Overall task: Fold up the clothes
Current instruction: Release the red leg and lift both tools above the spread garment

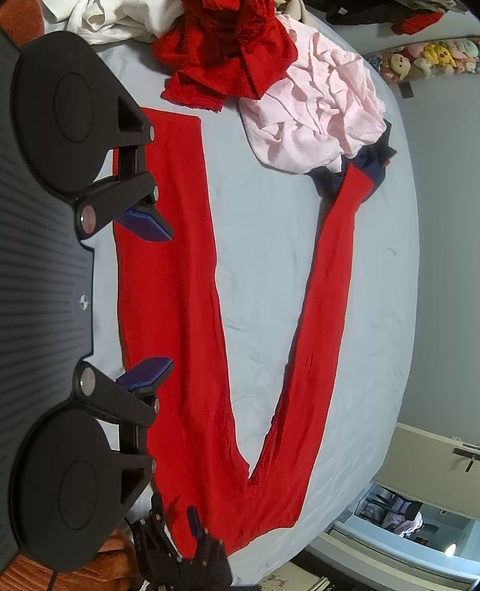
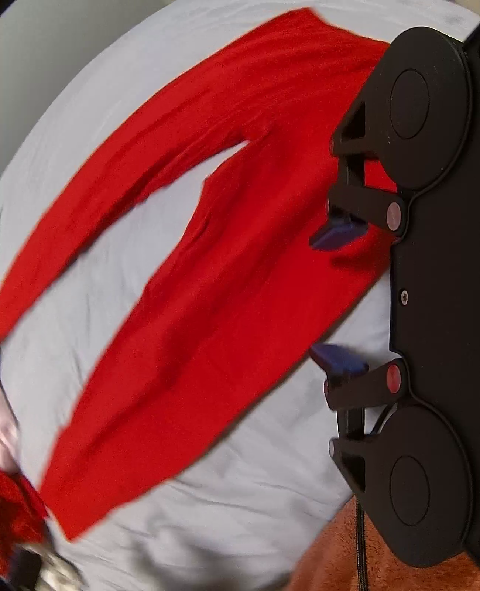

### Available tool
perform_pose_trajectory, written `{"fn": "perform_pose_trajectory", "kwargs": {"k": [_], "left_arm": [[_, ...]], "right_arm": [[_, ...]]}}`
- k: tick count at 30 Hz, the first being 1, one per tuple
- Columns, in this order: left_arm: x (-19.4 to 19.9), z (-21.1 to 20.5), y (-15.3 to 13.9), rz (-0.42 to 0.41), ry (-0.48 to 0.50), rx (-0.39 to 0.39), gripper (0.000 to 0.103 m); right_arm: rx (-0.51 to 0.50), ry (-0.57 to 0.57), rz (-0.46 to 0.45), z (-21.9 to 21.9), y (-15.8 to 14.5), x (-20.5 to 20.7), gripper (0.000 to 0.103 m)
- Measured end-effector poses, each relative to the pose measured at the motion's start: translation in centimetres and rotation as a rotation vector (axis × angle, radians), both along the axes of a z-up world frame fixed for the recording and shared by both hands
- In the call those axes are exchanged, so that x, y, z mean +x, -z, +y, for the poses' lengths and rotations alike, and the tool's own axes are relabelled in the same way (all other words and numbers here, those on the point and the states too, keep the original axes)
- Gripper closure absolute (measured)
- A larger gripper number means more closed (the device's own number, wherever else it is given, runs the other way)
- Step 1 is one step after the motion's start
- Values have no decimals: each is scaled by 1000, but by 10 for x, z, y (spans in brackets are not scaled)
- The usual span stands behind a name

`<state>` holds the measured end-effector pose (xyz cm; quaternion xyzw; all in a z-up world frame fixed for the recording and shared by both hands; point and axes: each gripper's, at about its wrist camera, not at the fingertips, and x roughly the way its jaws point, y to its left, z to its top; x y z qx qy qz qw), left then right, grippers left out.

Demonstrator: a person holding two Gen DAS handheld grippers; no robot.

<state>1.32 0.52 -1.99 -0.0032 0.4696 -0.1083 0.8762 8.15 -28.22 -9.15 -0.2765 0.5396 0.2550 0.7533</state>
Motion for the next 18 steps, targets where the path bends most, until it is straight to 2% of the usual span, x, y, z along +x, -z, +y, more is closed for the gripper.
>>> {"fn": "perform_pose_trajectory", "kwargs": {"k": [4,6,8,9,10,13,18], "left_arm": [[1,-4,3,8,12,13,35],[3,-4,6,18,17,9,35],[3,-4,8,25,18,8,35],[4,-5,9,29,18,7,35],[4,-5,10,31,19,7,35],[4,-4,13,38,17,3,35],[2,-5,15,50,22,1,35]], "right_arm": [[-63,-114,58,15,19,0,61],[-78,-127,57,19,27,-1,65],[-77,-130,58,21,32,0,76],[-74,-137,60,21,33,-1,86],[-72,-144,62,22,34,-1,93],[-94,-184,47,23,32,-6,99],[-95,-234,73,21,26,-17,100]]}}
